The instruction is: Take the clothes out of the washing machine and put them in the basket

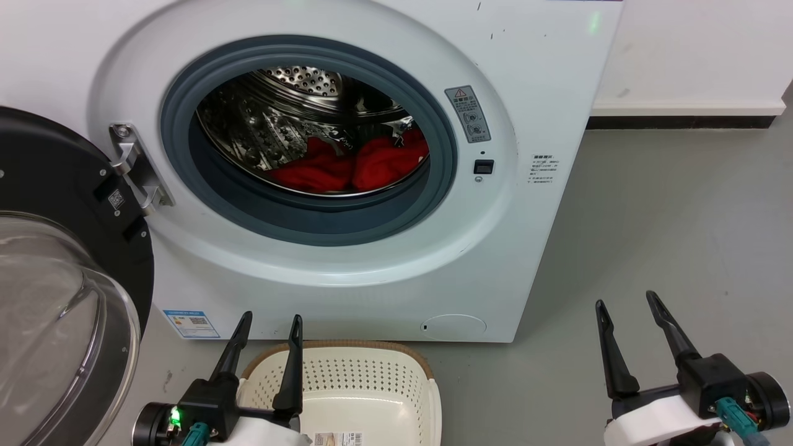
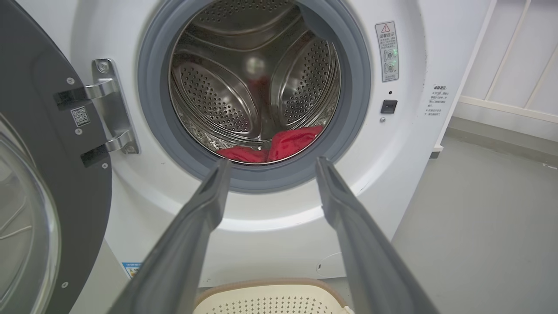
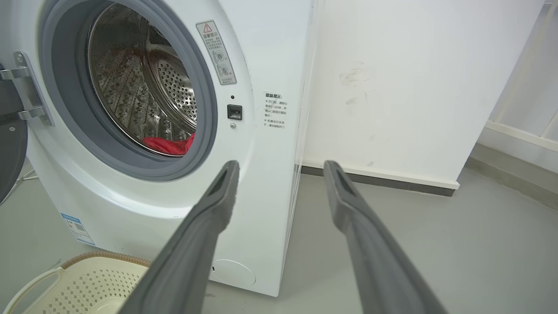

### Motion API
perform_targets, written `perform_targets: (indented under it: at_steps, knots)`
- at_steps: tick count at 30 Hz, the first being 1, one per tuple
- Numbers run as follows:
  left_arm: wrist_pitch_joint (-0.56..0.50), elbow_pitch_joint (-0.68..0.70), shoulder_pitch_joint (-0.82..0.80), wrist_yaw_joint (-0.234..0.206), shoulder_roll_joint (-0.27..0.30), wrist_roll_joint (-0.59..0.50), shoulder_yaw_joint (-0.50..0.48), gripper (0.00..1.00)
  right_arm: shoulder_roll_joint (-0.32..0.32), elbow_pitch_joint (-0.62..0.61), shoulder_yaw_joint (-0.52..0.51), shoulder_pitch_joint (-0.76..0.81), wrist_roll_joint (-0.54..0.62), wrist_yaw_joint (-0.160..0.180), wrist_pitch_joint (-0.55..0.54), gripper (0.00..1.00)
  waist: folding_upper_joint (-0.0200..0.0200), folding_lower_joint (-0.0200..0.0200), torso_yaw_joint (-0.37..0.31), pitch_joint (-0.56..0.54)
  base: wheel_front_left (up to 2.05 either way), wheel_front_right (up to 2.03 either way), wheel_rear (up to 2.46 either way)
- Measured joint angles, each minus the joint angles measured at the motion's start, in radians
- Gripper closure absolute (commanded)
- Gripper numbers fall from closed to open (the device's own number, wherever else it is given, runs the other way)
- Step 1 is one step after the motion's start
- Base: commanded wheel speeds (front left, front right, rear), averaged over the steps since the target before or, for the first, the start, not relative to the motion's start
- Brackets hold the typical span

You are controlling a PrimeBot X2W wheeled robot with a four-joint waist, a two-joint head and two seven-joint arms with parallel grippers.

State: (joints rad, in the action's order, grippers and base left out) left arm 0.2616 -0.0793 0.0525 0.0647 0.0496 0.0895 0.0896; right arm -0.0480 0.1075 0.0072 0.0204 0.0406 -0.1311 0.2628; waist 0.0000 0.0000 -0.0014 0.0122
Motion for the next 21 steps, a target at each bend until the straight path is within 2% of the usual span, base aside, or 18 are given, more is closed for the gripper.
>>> perform_targets:
  at_steps: [9, 21]
  knots:
    - [0.001, 0.018, 0.005, 0.004, 0.0, -0.013, 0.003, 0.0, -0.001, 0.095, -0.027, 0.0, -0.026, 0.0, 0.0, 0.0, 0.0, 0.0, 0.003, -0.002, 0.0, 0.0, 0.0]
    - [0.001, 0.007, 0.009, 0.006, 0.0, -0.019, 0.0, 0.0, -0.001, 0.106, -0.02, -0.009, -0.031, 0.0, 0.0, 0.0, 0.0, 0.0, -0.003, 0.0, 0.0, 0.0, 0.0]
